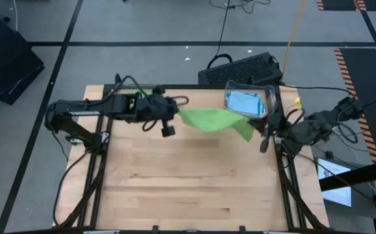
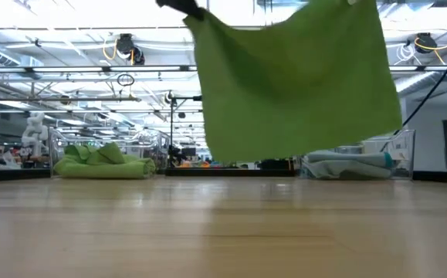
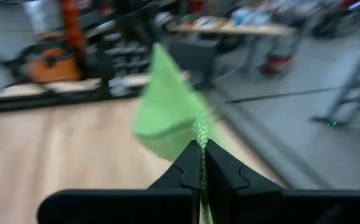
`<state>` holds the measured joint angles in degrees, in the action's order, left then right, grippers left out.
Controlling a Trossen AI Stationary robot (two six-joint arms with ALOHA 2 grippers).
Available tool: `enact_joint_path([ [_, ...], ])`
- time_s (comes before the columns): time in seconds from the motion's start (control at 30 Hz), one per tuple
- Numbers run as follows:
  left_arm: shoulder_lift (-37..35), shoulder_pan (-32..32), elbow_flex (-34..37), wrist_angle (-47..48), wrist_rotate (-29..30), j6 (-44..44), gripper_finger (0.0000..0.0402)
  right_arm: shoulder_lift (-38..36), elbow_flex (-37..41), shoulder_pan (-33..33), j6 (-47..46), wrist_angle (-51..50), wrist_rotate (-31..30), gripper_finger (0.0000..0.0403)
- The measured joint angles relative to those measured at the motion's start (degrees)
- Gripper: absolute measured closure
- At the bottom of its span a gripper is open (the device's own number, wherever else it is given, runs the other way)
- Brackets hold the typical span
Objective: Fold microfiber towels
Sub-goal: Fold the green microfiber cloth
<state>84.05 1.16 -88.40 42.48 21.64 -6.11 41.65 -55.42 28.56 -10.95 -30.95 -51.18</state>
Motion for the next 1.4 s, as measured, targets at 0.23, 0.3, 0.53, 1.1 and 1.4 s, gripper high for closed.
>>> enact_joint_path([
  [0.23, 0.11, -6.36, 7.75, 8.32, -4.82, 12.17, 0.0398, 1.01, 10.13, 0.70, -13.80, 2.07, 15.85, 0.0400],
  [0.3, 0.15, -9.31, 11.50, 7.93, -7.83, 16.47, 0.0397, 1.65, 14.84, 1.56, -17.26, 6.91, 20.46, 0.0400],
  [0.53, 0.17, -23.16, 25.80, -6.41, -15.80, 30.01, 0.0397, 8.76, 29.16, 7.05, -24.83, 35.22, 33.44, 0.0401],
  [1.1, 0.15, -41.36, 42.47, -39.27, -3.65, 46.10, 0.0392, 38.34, 31.36, 19.80, -40.90, 58.71, 39.24, 0.0399],
  [1.4, 0.13, -42.50, 42.45, -44.54, -11.24, 40.82, 0.0388, 39.92, 27.56, 24.82, -38.57, 58.91, 39.83, 0.0397],
])
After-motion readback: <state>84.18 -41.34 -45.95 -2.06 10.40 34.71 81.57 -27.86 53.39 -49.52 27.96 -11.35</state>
